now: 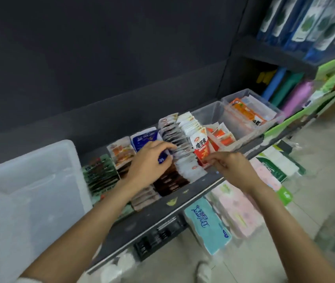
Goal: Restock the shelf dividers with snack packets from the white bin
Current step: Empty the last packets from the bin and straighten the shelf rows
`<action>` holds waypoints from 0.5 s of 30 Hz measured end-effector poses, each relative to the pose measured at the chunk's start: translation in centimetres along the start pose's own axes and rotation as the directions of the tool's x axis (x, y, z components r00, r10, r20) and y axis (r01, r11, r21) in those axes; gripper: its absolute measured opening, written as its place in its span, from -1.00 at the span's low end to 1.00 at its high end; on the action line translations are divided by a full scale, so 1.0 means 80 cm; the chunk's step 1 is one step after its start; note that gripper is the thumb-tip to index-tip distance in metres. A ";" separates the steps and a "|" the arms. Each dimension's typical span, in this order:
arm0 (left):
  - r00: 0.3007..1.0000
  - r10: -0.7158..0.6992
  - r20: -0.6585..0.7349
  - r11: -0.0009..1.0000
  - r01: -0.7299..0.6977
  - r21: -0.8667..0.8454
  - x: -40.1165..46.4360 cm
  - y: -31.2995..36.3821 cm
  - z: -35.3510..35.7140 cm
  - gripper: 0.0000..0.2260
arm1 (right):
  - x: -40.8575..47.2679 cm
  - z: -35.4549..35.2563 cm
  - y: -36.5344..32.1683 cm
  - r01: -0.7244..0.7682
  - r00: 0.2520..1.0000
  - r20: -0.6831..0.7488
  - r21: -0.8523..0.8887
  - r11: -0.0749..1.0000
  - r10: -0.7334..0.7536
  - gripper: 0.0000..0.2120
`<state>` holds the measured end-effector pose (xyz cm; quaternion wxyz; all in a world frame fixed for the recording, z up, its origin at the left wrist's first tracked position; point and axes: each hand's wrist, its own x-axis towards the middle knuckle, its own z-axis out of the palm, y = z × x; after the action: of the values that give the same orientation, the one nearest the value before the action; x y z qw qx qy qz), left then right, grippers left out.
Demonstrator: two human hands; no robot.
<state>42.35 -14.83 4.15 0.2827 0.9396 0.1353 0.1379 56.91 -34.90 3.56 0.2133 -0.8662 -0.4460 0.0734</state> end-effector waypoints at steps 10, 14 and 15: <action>0.871 -0.311 -0.381 0.922 0.374 0.101 0.048 0.024 0.027 -0.66 | 0.094 -0.028 0.061 0.235 0.971 -0.004 0.143 0.961 -0.237 -0.67; 0.864 -0.330 -0.381 0.865 0.438 0.244 0.059 0.016 0.032 -0.69 | 0.145 -0.017 0.052 0.303 0.950 0.026 0.151 0.941 -0.310 -0.56; 0.876 -0.313 -0.368 0.849 0.432 0.305 0.063 0.013 0.034 -0.69 | 0.157 -0.013 0.048 0.323 0.943 0.033 0.146 0.935 -0.331 -0.54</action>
<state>48.08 -15.35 3.51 0.0936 0.8984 0.3829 0.1940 67.51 -27.08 3.63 0.2693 -0.7607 -0.5833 0.0925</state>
